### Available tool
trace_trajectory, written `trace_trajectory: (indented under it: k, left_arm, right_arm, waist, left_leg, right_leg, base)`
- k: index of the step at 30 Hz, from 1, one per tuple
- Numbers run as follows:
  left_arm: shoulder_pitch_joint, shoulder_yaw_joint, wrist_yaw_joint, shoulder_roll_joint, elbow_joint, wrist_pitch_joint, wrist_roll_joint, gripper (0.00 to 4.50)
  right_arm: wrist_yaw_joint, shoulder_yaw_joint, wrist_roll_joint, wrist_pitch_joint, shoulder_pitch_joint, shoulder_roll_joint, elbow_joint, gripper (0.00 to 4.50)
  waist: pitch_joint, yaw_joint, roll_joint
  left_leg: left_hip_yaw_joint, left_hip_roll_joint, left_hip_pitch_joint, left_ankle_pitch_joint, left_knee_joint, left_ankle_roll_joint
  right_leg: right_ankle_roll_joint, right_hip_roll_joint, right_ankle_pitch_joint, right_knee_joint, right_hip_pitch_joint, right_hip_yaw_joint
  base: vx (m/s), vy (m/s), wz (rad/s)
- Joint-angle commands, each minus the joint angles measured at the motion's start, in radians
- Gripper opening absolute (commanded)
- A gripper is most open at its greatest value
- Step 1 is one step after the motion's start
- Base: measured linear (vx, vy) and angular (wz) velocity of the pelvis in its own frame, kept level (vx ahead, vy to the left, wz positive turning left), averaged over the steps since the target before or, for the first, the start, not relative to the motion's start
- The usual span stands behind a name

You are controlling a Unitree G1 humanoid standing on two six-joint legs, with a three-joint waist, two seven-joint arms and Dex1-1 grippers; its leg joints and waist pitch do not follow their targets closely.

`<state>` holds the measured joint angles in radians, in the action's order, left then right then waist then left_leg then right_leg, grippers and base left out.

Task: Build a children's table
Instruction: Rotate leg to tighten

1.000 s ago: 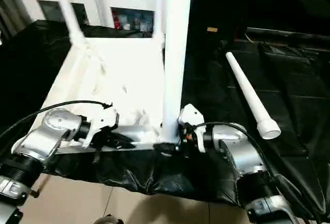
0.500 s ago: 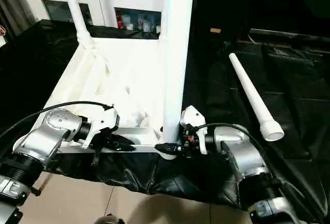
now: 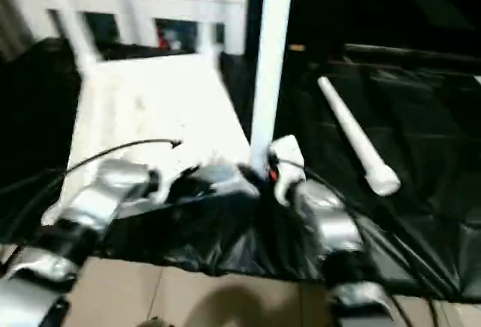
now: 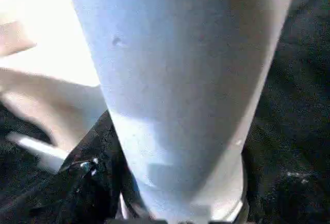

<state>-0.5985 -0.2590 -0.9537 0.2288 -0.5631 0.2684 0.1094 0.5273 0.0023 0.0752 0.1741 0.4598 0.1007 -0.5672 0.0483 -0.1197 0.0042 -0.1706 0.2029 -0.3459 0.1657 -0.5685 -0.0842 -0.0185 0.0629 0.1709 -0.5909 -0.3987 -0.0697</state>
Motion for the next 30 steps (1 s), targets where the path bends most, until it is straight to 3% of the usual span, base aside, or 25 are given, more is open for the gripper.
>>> trace_trajectory:
  k: [1,5,7,11,15,17,19,21,22,23,24,27,30]
  left_arm:
    - [-0.045,-0.010,0.127,-0.098,0.024,0.011,-0.008,0.00]
    - [-0.045,-0.013,0.171,-0.124,0.039,0.015,0.011,0.00]
    - [-0.047,-0.018,0.181,-0.130,0.048,0.003,0.021,0.00]
    - [-0.050,-0.024,0.162,-0.122,0.051,-0.019,0.018,0.00]
    - [-0.038,-0.034,0.087,-0.090,0.068,-0.066,0.003,0.00]
    - [-0.026,-0.040,0.039,-0.067,0.080,-0.081,-0.005,0.00]
    - [-0.013,-0.049,-0.015,-0.036,0.090,-0.098,-0.011,0.00]
    - [0.001,-0.054,-0.071,-0.004,0.101,-0.109,-0.021,0.00]
    - [0.003,-0.054,-0.080,0.002,0.103,-0.112,-0.023,0.00]
    - [0.006,-0.053,-0.091,0.009,0.105,-0.114,-0.027,0.00]
    - [0.018,-0.044,-0.141,0.039,0.114,-0.123,-0.046,0.00]
    - [0.028,-0.038,-0.189,0.063,0.123,-0.124,-0.064,0.00]
    - [0.035,-0.042,-0.246,0.101,0.120,-0.141,-0.072,0.00]
  right_arm:
    - [-0.028,0.123,-0.023,0.029,0.014,-0.135,-0.066,2.66]
    - [-0.129,0.082,-0.023,0.012,0.052,-0.197,-0.116,2.66]
    - [-0.149,0.050,-0.009,-0.011,0.067,-0.225,-0.139,3.21]
    - [-0.114,0.042,0.015,-0.010,0.063,-0.225,-0.130,3.45]
    - [-0.045,0.085,-0.015,-0.029,0.042,-0.170,-0.091,3.90]
    - [0.022,0.104,-0.021,-0.037,0.026,-0.130,-0.061,3.90]
    - [0.121,0.123,-0.014,-0.042,0.005,-0.084,-0.019,3.90]
    - [0.239,0.146,0.004,-0.038,-0.016,-0.029,0.029,3.90]
    - [0.264,0.152,0.008,-0.039,-0.020,-0.017,0.039,3.90]
    - [0.289,0.157,0.014,-0.037,-0.025,-0.004,0.050,3.90]
    - [0.395,0.176,0.036,-0.024,-0.041,0.051,0.095,3.90]
    - [0.469,0.187,0.047,-0.018,-0.047,0.090,0.121,3.90]
    - [0.562,0.200,0.050,-0.036,-0.043,0.143,0.130,3.90]
  waist:
    - [-0.047,0.007,-0.001]
    - [-0.049,0.017,0.005]
    - [-0.052,0.017,0.013]
    - [-0.056,0.018,0.013]
    - [-0.061,0.015,0.012]
    - [-0.061,0.015,0.008]
    - [-0.066,0.013,0.000]
    - [-0.067,0.010,0.004]
    - [-0.067,0.012,-0.007]
    - [-0.067,0.008,-0.001]
    - [-0.065,0.004,0.000]
    - [-0.065,-0.002,0.005]
    - [-0.062,-0.012,0.002]
  left_leg:
    - [0.017,0.014,0.014,0.385,0.070,-0.007]
    - [0.020,0.015,0.013,0.407,0.072,-0.005]
    - [0.020,0.018,0.013,0.402,0.076,-0.002]
    - [0.017,0.022,0.003,0.370,0.081,0.001]
    - [0.010,0.022,0.002,0.328,0.075,0.011]
    - [0.011,0.023,-0.001,0.314,0.075,0.014]
    - [0.008,0.025,-0.008,0.260,0.071,0.027]
    - [0.004,0.024,-0.006,0.223,0.067,0.042]
    - [0.003,0.022,-0.008,0.211,0.066,0.050]
    - [0.001,0.024,-0.008,0.195,0.064,0.060]
    - [0.001,0.025,-0.005,0.194,0.064,0.064]
    - [0.000,0.030,-0.004,0.204,0.064,0.061]
    - [-0.001,0.033,0.002,0.243,0.066,0.052]
  right_leg:
    - [-0.071,0.084,0.601,0.114,0.025,0.030]
    - [-0.066,0.083,0.592,0.117,0.026,0.028]
    - [-0.079,0.083,0.539,0.114,0.027,0.031]
    - [-0.115,0.079,0.414,0.099,0.036,0.038]
    - [-0.147,0.079,0.328,0.088,0.042,0.043]
    - [-0.154,0.079,0.315,0.085,0.044,0.043]
    - [-0.167,0.078,0.240,0.074,0.051,0.045]
    - [-0.185,0.078,0.180,0.068,0.051,0.047]
    - [-0.189,0.075,0.168,0.067,0.054,0.045]
    - [-0.196,0.076,0.155,0.064,0.053,0.045]
    - [-0.196,0.075,0.164,0.067,0.053,0.043]
    - [-0.203,0.074,0.178,0.065,0.050,0.042]
    - [-0.199,0.076,0.236,0.070,0.046,0.043]
  base:
    - [0.000,0.000,0.00]
    - [0.000,0.000,0.00]
    - [0.000,0.000,0.00]
    - [0.000,0.000,0.00]
    - [0.000,0.000,0.00]
    - [0.000,0.000,0.00]
    - [0.000,0.000,0.00]
    - [0.000,0.000,0.00]
    - [0.000,0.000,0.00]
    - [0.000,0.000,0.00]
    - [0.000,0.000,0.00]
    - [0.000,0.000,0.00]
    - [0.000,0.000,0.00]
